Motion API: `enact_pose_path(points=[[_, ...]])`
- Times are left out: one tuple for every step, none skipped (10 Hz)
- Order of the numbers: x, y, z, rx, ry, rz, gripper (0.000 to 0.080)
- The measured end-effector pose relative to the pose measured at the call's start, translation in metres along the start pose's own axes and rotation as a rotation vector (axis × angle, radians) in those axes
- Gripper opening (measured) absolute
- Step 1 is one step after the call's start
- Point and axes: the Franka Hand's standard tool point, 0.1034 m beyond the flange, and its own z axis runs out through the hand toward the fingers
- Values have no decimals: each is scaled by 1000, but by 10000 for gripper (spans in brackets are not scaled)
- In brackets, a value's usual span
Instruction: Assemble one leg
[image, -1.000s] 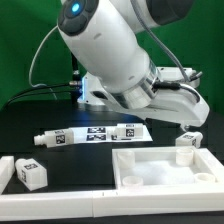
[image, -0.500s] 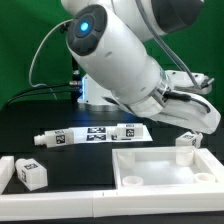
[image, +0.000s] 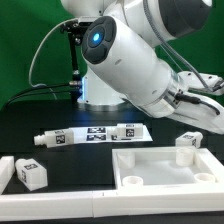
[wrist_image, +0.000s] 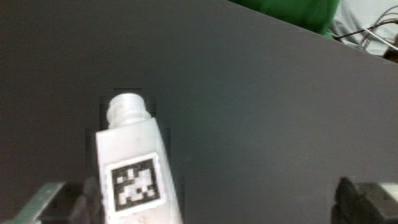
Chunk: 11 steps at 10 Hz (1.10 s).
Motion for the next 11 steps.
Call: enact_pose_path(points=[[0, 0, 0, 0, 0, 0, 649], [0, 2, -1, -8, -2, -24, 649], [3, 6, -6, -45, -7, -116, 649], [4, 3, -9, -55, -3, -179, 649], [3, 2, -7, -69, 1, -213, 649], [4, 3, -7, -67, 1, -205, 649], [5, 3, -8, -66, 2, -204, 649], [5, 3, -8, -66, 2, -204, 649], [7, 4, -8, -60, -4, -209, 649], [16, 10, -7, -39, -32, -207, 649], [18, 18, -8, -45, -100, -188, 649]])
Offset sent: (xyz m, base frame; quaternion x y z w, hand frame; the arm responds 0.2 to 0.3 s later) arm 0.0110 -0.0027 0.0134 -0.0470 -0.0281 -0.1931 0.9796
